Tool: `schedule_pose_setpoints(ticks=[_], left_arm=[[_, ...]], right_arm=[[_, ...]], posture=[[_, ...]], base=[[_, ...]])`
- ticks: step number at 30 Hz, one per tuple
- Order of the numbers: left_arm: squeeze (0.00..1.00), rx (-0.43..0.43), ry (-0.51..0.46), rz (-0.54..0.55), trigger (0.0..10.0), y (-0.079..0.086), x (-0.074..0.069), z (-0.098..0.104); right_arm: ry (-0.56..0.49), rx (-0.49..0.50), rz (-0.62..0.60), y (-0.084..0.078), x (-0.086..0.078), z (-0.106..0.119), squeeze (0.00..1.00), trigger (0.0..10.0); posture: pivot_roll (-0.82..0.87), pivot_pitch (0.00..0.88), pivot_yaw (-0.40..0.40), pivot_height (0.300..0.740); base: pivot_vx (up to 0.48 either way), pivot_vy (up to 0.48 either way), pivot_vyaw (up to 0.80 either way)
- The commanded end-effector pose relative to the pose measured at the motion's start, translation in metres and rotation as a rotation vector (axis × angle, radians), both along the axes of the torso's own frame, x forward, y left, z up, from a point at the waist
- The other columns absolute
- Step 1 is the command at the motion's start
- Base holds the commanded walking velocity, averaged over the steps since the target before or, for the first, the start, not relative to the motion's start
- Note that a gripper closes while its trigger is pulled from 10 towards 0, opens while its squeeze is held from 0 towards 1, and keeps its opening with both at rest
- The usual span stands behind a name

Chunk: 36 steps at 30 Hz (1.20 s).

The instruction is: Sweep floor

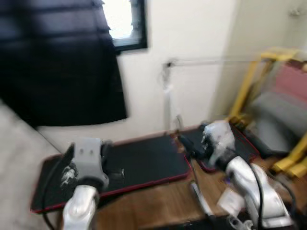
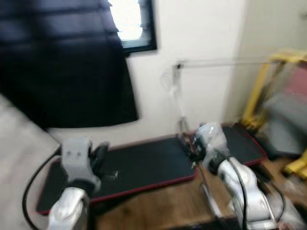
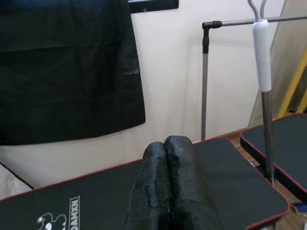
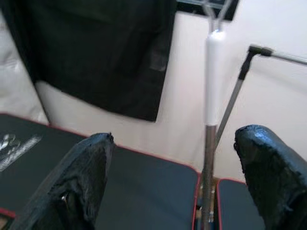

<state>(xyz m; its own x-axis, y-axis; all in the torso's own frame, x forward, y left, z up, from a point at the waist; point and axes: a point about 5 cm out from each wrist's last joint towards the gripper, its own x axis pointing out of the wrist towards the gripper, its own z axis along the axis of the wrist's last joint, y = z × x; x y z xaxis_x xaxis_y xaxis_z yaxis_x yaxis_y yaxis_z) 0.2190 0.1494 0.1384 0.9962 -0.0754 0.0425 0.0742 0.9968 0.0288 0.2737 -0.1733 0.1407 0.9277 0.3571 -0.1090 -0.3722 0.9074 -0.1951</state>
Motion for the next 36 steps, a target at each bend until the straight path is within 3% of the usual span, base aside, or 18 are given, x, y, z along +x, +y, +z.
schedule_pose_setpoints(ticks=[1,6,16,21,25,32,36], left_arm=[[0.00,-0.051,0.011,0.000,10.0,-0.007,0.001,-0.001],[0.00,-0.059,0.022,-0.024,10.0,-0.008,0.003,-0.001],[0.00,-0.063,0.033,-0.031,10.0,-0.008,0.003,-0.001],[0.00,-0.062,0.034,-0.033,10.0,-0.008,0.002,-0.001],[0.00,-0.063,0.038,-0.038,10.0,-0.008,0.001,-0.001],[0.00,-0.064,0.034,-0.045,10.0,-0.010,0.001,0.000],[0.00,-0.075,0.029,-0.046,10.0,-0.012,-0.001,0.002]], right_arm=[[-0.015,-0.021,-0.023,-0.001,0.003,0.002,0.00,10.0],[-0.029,-0.070,-0.094,-0.008,0.009,0.002,0.00,10.0],[-0.025,-0.077,-0.178,-0.021,0.013,0.002,0.00,10.0],[-0.032,-0.071,-0.180,-0.020,0.014,0.003,0.00,10.0],[-0.029,-0.090,-0.113,-0.017,0.017,0.005,0.00,10.0],[0.000,-0.097,-0.100,-0.021,0.020,0.003,0.00,10.0],[0.042,-0.123,0.061,-0.019,0.019,0.004,0.00,10.0]], posture=[[-0.08,0.000,-0.057,0.740],[-0.09,0.000,-0.060,0.740],[-0.09,0.000,-0.058,0.740],[-0.08,0.000,-0.057,0.740],[-0.08,0.000,-0.059,0.740],[-0.08,0.000,-0.064,0.740],[-0.08,0.000,-0.068,0.740]], base=[[0.000,0.000,0.00],[0.061,0.000,0.00],[0.330,0.000,0.24],[0.341,0.000,0.00],[0.341,0.000,0.00],[0.262,0.000,0.00],[0.000,0.000,0.00]])
